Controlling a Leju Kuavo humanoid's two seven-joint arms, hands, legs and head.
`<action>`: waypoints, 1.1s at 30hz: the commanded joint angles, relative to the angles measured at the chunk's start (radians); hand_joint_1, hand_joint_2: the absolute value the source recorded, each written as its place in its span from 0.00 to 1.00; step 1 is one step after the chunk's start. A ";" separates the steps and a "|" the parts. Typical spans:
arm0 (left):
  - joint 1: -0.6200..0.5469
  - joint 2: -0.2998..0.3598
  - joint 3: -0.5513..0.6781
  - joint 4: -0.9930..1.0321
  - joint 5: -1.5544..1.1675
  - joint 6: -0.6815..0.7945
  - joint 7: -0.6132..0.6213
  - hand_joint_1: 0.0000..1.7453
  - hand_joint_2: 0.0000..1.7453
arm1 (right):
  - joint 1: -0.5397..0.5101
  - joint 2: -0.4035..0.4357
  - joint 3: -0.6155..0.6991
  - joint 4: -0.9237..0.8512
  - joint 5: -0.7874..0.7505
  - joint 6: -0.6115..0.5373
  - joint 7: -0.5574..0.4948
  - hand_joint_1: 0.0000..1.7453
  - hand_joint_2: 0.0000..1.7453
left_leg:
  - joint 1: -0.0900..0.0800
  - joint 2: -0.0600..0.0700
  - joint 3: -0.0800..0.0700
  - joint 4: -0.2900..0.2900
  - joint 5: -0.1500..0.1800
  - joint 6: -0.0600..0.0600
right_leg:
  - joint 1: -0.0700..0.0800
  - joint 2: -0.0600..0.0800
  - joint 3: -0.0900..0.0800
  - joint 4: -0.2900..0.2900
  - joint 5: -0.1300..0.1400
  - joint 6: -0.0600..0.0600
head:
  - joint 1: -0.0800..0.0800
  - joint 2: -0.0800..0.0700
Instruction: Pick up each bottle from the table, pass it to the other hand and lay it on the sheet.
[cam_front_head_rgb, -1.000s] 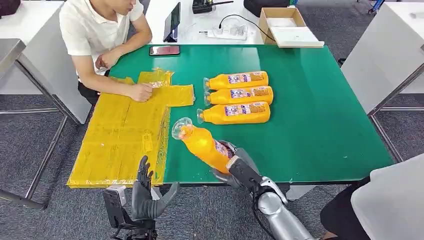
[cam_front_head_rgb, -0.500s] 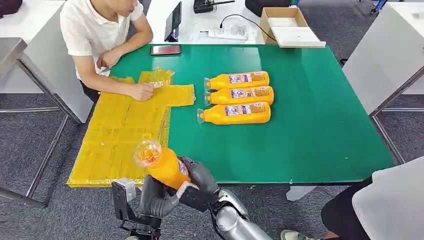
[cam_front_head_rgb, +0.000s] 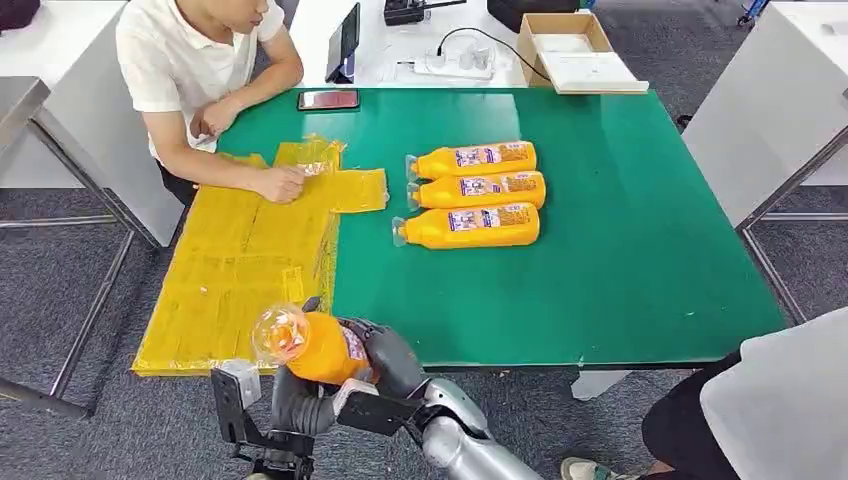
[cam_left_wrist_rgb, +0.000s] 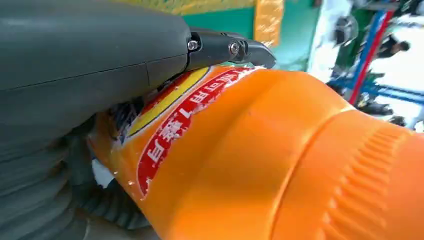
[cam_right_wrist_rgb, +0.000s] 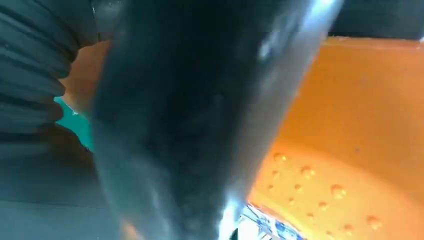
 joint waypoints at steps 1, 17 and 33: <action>-0.076 -0.028 0.032 0.044 -0.121 0.104 -0.036 1.00 1.00 | -0.015 0.008 0.110 0.102 0.000 0.041 -0.007 1.00 1.00 | 0.001 -0.002 0.006 -0.001 -0.001 -0.002 | 0.001 -0.004 0.006 -0.001 -0.003 -0.002 | 0.000 0.000; -0.049 -0.023 0.044 -0.048 0.023 -0.069 -0.059 1.00 1.00 | 0.045 -0.007 0.066 -0.047 -0.239 0.210 -0.043 0.00 1.00 | 0.001 -0.001 0.001 0.000 -0.001 -0.001 | 0.001 -0.002 0.001 0.000 -0.001 -0.001 | 0.001 0.000; -0.036 -0.003 0.061 -0.067 0.094 -0.147 -0.031 1.00 1.00 | 0.086 -0.017 0.017 -0.122 -0.304 0.222 -0.096 0.00 0.00 | 0.000 -0.001 0.002 -0.001 -0.001 -0.001 | 0.001 -0.003 0.003 0.000 -0.002 -0.001 | 0.001 0.000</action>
